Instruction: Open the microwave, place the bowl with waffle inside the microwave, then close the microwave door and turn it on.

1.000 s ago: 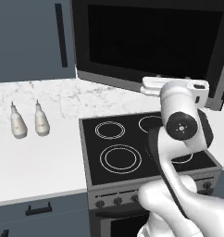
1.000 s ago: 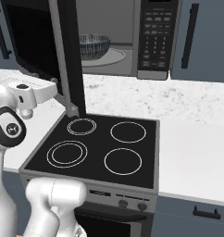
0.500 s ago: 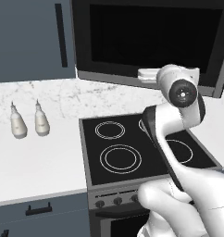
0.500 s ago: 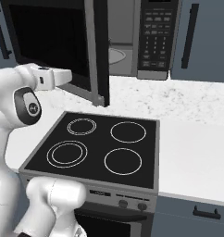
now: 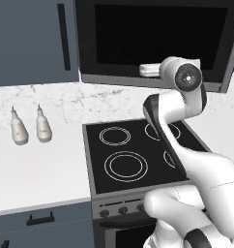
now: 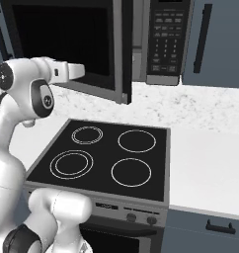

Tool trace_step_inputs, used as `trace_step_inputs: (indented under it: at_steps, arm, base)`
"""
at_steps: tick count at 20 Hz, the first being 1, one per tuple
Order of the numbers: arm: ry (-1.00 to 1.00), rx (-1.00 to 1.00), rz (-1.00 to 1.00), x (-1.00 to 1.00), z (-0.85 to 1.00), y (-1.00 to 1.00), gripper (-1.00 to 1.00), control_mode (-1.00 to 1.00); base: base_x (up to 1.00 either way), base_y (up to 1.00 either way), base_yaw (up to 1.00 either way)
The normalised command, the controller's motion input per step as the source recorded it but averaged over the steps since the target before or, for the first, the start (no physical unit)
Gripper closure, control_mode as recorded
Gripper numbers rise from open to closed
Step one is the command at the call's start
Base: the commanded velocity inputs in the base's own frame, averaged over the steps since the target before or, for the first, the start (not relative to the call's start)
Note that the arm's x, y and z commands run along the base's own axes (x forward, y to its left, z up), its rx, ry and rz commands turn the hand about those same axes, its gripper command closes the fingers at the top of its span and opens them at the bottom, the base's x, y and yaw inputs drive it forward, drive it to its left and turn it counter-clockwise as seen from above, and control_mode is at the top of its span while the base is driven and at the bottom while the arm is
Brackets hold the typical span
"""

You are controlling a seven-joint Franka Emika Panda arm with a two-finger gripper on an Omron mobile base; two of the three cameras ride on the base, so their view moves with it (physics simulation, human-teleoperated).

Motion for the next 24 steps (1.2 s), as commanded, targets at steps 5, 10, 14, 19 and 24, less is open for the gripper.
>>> trace_step_inputs:
  at_steps: [5,10,14,19,24]
  arm:
    - [0.00,0.01,0.09,0.41,0.00,-0.04,-1.00,-1.00]
    - [-0.02,0.03,0.10,0.45,0.00,-0.13,-1.00,-1.00]
    - [-0.02,0.05,0.09,0.50,0.00,-0.13,-1.00,-1.00]
    - [-0.01,0.05,0.04,0.43,0.00,-0.04,-1.00,-1.00]
    - [0.00,0.01,0.00,0.11,0.00,0.00,-1.00,-1.00]
  base:
    - [0.00,0.00,0.00]
    - [0.00,0.00,0.00]
    - [0.00,0.00,0.00]
    - [0.00,0.00,0.00]
    - [0.00,0.00,0.00]
